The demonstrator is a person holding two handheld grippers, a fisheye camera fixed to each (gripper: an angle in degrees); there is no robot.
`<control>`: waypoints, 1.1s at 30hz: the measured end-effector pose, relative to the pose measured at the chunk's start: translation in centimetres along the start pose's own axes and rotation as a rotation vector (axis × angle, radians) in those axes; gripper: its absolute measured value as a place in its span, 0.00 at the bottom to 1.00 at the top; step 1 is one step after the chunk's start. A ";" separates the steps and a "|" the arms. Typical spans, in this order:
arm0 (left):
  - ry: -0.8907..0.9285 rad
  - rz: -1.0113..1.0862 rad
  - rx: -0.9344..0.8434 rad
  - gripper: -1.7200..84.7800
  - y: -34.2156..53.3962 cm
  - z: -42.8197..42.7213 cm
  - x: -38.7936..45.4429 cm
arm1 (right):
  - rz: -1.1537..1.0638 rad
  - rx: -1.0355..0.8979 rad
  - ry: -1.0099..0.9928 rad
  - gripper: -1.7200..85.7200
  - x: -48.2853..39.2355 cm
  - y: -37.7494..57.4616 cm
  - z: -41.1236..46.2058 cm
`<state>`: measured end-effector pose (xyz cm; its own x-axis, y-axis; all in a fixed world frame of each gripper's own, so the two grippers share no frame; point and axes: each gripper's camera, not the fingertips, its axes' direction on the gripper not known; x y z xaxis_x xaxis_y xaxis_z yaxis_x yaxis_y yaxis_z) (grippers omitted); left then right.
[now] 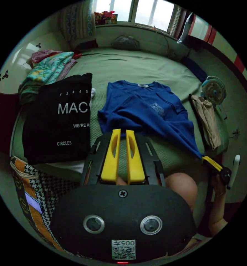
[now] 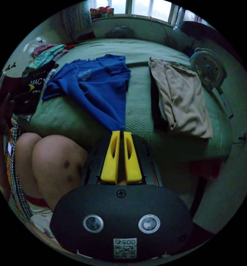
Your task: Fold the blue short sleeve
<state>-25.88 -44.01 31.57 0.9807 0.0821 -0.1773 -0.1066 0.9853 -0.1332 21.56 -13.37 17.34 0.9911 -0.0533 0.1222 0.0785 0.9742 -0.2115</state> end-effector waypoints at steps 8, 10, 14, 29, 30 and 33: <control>-0.012 0.059 0.053 0.13 -4.7 1.9 3.5 | -0.042 -0.071 0.063 0.01 -1.6 -0.2 1.9; -0.016 0.070 0.050 0.14 -6.9 3.3 4.2 | -0.049 -0.085 0.065 0.01 -1.7 -0.5 1.9; -0.061 0.108 0.017 0.15 -9.6 5.6 4.9 | -0.071 -0.113 0.058 0.01 -1.7 -1.2 2.0; 0.004 0.128 0.064 0.07 -1.0 -1.8 0.4 | 0.008 -0.090 -0.043 0.01 0.9 0.9 -0.3; 0.013 0.121 0.077 0.06 0.9 -3.7 -0.5 | 0.018 -0.077 -0.051 0.01 1.1 1.2 -0.9; 0.046 0.119 0.084 0.06 5.6 -7.9 -2.8 | 0.049 0.002 -0.108 0.01 2.2 2.9 -4.3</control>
<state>-30.53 -39.91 23.67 0.9531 0.1942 -0.2322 -0.2058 0.9782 -0.0266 24.41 -11.60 12.83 0.9762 0.0180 0.2159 0.0301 0.9756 -0.2175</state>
